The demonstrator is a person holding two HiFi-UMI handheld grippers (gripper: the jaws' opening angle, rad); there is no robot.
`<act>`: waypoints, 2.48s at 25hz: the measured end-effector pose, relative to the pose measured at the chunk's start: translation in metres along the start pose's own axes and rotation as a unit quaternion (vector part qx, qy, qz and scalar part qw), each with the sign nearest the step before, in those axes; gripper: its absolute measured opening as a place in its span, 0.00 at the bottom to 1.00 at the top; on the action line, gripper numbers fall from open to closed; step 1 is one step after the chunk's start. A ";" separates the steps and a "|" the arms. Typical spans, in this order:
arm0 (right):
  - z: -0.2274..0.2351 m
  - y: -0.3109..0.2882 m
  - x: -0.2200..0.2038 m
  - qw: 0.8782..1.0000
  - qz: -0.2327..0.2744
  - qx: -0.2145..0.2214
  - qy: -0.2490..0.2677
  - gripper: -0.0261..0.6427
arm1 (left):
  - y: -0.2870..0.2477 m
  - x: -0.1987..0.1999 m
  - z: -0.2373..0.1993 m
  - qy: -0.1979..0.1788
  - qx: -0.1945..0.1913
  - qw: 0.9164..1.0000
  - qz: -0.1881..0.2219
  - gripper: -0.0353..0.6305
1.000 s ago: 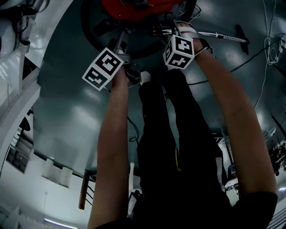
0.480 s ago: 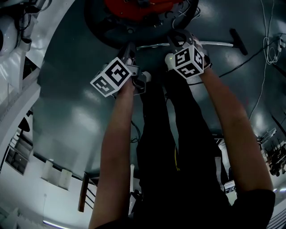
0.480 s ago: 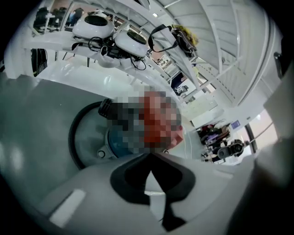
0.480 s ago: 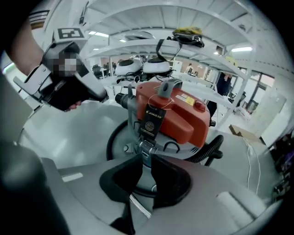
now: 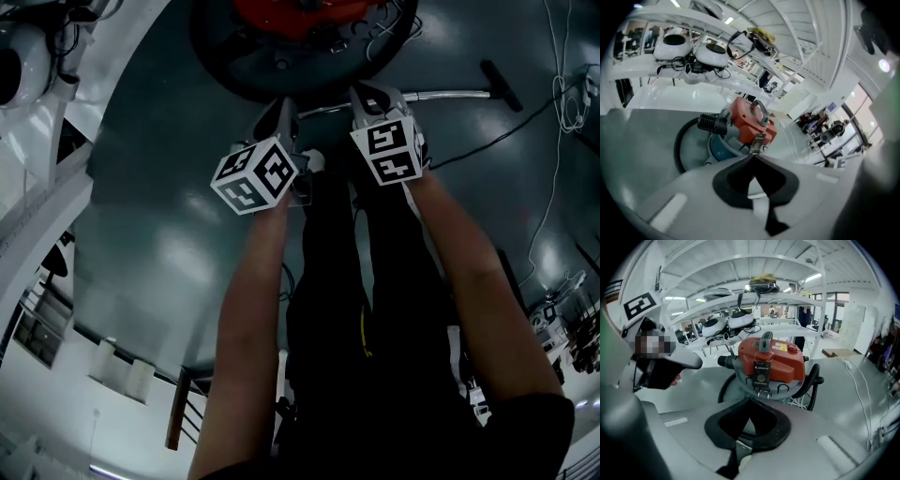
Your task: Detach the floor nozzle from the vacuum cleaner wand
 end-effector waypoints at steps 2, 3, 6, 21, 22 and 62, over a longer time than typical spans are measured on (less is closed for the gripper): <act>-0.008 0.009 0.006 1.000 0.012 -0.003 -0.026 0.04 | 0.008 0.000 0.006 -0.038 -0.002 0.999 -0.004 0.07; -0.012 0.013 0.009 0.999 0.017 -0.004 -0.035 0.03 | 0.011 -0.001 0.009 -0.056 -0.002 0.998 -0.005 0.07; -0.024 0.022 0.018 0.998 0.033 -0.006 -0.055 0.03 | 0.021 -0.001 0.013 -0.098 0.005 0.995 -0.002 0.07; -0.064 0.082 0.047 0.986 0.081 -0.036 -0.139 0.03 | 0.074 -0.009 0.022 -0.159 0.034 0.987 0.004 0.07; -0.067 0.087 0.048 0.986 0.082 -0.039 -0.139 0.03 | 0.078 -0.010 0.023 -0.163 0.029 0.986 0.003 0.07; -0.085 0.111 0.024 0.977 0.072 -0.062 -0.190 0.03 | 0.090 -0.030 0.028 -0.171 0.005 0.985 -0.019 0.07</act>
Point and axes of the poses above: the fingertips, and each gripper's own axes: y backward along the fingers, z to its right, x out of its top, the point moved 6 cm from there along y, backward along the fingers
